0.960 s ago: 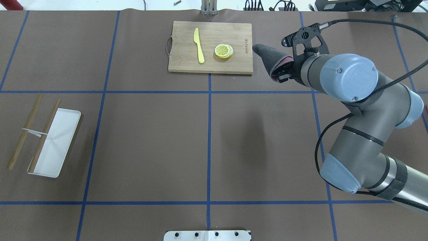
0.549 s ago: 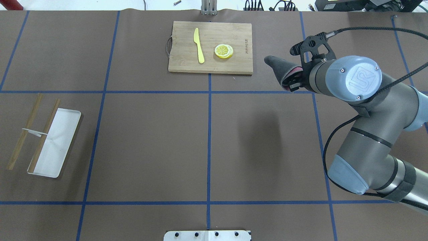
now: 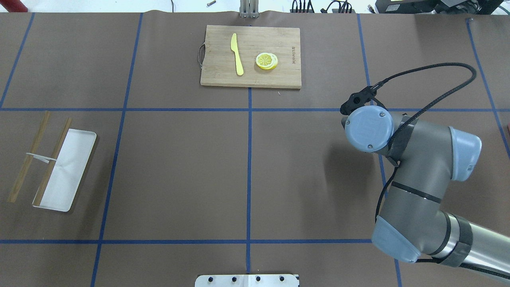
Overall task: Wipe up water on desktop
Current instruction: 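Lower the cloth with the right gripper and wipe the table toward the center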
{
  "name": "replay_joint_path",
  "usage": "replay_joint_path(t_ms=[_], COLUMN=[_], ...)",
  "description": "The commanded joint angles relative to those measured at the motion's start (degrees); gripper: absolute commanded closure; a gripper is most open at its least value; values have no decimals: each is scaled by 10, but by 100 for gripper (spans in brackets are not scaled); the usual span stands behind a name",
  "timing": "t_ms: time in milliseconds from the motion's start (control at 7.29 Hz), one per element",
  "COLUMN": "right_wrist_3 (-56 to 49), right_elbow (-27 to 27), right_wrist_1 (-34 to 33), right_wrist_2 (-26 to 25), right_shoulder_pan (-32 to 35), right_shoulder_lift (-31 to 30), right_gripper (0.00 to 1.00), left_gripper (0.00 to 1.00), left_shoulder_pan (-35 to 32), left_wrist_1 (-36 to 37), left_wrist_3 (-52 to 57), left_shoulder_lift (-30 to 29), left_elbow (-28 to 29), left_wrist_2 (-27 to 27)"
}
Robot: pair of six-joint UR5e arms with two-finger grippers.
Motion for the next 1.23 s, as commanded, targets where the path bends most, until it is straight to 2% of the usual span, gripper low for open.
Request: replay_joint_path(t_ms=[0,137,274,823,1097], right_wrist_3=[-59,-87,-134,-297,-285], right_elbow=[-30,-98,-122,-144,-218], right_wrist_1=[-81,-79,-76,-27,-14], right_wrist_2=[-19,-28,-40,-42,-34], right_shoulder_pan=[-20,-20,-16,0,-1], right_shoulder_lift=[28,63,78,83,148], right_gripper=[100,100,100,100,100], left_gripper=[1,1,1,1,1], left_shoulder_pan=[0,0,0,0,0], left_wrist_1=[0,0,0,0,0], left_wrist_3=[0,0,0,0,0], left_shoulder_lift=[0,0,0,0,0], left_elbow=[-1,0,-1,0,-1], left_wrist_2=[-1,-1,-1,-2,-3])
